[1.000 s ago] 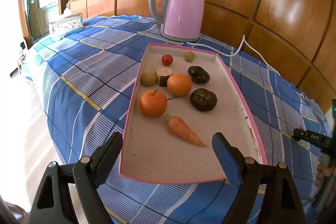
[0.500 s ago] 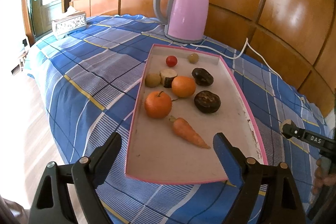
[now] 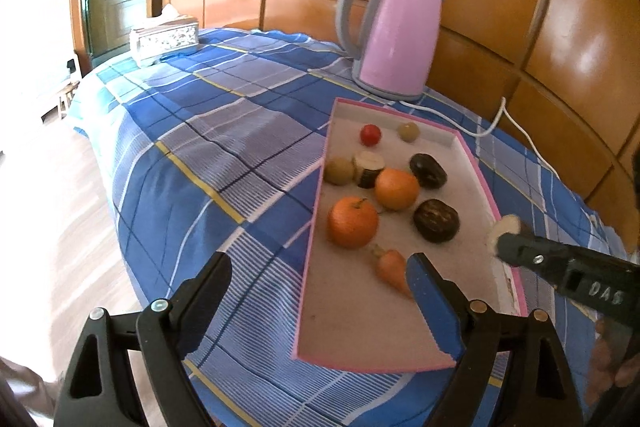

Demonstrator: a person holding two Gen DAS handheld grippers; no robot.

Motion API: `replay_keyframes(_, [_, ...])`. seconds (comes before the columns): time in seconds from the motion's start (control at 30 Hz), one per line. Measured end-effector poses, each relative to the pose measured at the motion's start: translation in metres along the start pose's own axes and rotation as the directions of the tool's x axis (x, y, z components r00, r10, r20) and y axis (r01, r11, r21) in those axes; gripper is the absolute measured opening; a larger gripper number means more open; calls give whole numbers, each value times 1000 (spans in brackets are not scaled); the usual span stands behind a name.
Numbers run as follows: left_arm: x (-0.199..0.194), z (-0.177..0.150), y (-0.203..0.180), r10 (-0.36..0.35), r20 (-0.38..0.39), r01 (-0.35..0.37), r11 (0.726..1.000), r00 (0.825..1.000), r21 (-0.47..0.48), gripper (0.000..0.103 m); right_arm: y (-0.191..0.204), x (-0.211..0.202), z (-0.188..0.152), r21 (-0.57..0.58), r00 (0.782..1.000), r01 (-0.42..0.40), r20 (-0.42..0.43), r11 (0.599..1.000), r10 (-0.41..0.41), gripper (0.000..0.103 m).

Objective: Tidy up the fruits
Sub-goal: 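Carry the dark cylindrical slice into the tray and open the right gripper, then lift the open right tool away from the tray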

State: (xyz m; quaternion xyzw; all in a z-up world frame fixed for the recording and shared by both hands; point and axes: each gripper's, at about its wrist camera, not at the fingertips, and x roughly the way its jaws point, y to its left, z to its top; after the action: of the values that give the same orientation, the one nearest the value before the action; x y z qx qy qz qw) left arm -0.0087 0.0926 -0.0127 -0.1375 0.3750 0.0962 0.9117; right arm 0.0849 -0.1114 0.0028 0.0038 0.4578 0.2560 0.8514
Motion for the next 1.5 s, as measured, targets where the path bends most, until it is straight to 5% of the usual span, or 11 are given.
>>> replay_keyframes(0.3, [7,-1,6,2,-18,-2,1000,1000,-13,89,22,42,12,-66,997,22,-75,998,-27,38])
replay_keyframes(1.0, [-6,-4,-16,-24,6,24,998,1000,56,94,12,7,-4,10,995,101,18,995,-101,43])
replay_keyframes(1.13, [-14,-5,-21,-29,29,27,997,999,74,101,16,-11,-11,19,981,174,80,985,-174,54])
replay_keyframes(1.5, [-26,-6,-25,-34,39,31,996,999,83,103,13,-45,-41,97,921,331,181,939,-344,54])
